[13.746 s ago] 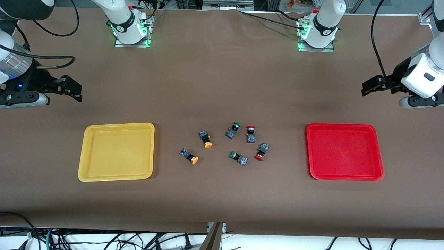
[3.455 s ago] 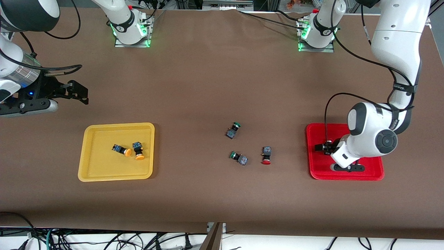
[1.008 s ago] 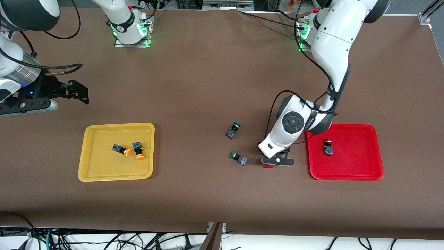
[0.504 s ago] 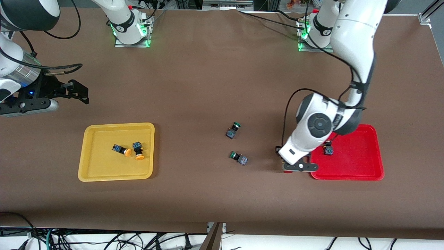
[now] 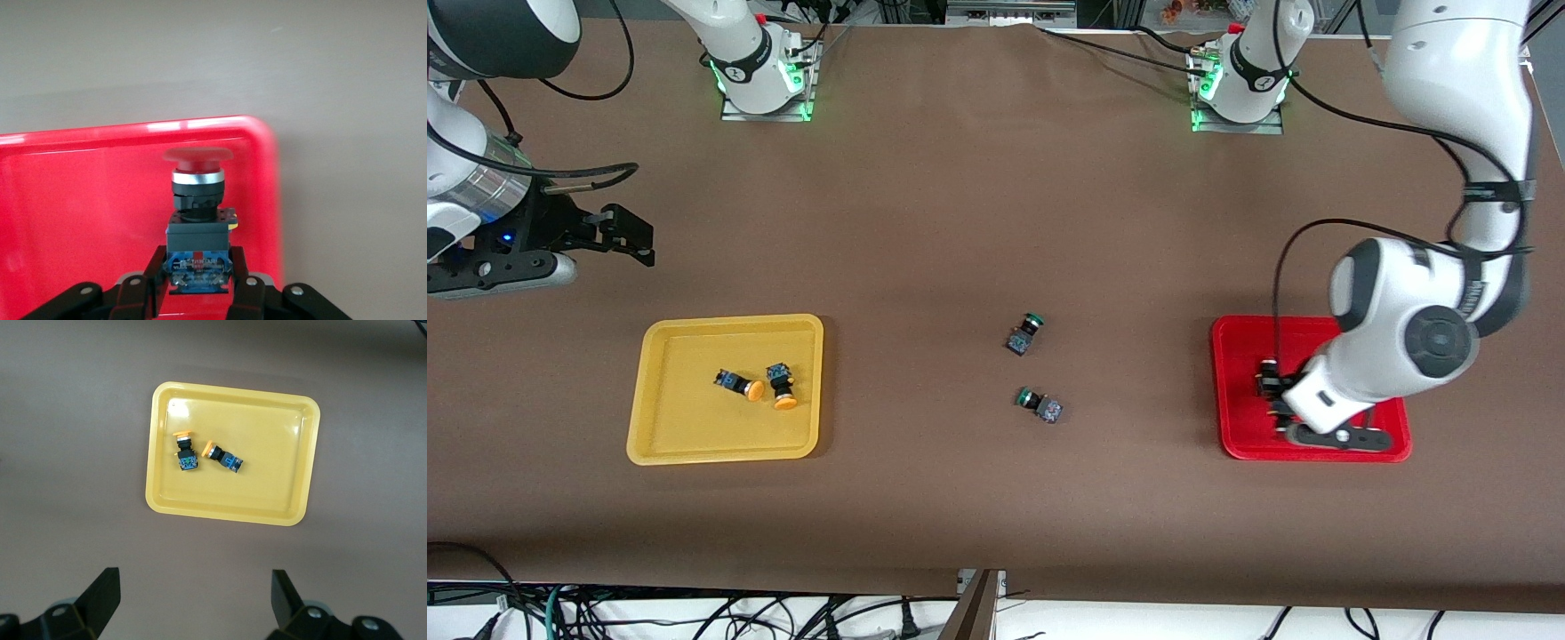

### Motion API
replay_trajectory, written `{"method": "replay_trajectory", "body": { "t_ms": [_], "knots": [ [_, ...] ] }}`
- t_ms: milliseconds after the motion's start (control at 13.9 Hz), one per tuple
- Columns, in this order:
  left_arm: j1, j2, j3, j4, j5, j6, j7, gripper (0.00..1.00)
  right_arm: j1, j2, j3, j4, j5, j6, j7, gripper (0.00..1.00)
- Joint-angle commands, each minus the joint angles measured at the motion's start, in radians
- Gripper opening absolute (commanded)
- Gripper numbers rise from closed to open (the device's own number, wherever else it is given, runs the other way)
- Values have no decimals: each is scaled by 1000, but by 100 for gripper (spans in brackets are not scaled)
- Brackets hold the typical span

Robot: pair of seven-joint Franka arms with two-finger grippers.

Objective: Place red and yellow buttons in trays
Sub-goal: 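Carry the red button into the red tray with the left gripper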

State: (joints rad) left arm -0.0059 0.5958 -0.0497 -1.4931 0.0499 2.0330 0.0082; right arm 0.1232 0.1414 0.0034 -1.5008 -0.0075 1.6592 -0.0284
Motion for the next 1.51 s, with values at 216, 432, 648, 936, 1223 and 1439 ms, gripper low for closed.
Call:
{"method": "replay_trajectory", "body": {
  "t_ms": [216,432,648,936,1223,1439],
  "knots": [
    [164,-30,-19,-101,-47,3,223,8,-11,3,12,17,3,-19,13,100],
    [211,-14,-19,-174,-47,85,259,8,-11,3,12,17,3,-19,12,100],
    [227,-8,-21,-265,-51,208,253,8,-17,4,9,17,1,-15,-2,100],
    [227,27,-19,-266,-71,237,250,10,-13,3,9,17,1,-16,-1,100],
    [227,33,-19,-268,-71,239,250,36,-13,1,10,19,1,-18,2,100],
    [224,-2,-19,-242,-71,211,245,100,-13,3,10,17,1,-18,-1,100]
  ]
}}
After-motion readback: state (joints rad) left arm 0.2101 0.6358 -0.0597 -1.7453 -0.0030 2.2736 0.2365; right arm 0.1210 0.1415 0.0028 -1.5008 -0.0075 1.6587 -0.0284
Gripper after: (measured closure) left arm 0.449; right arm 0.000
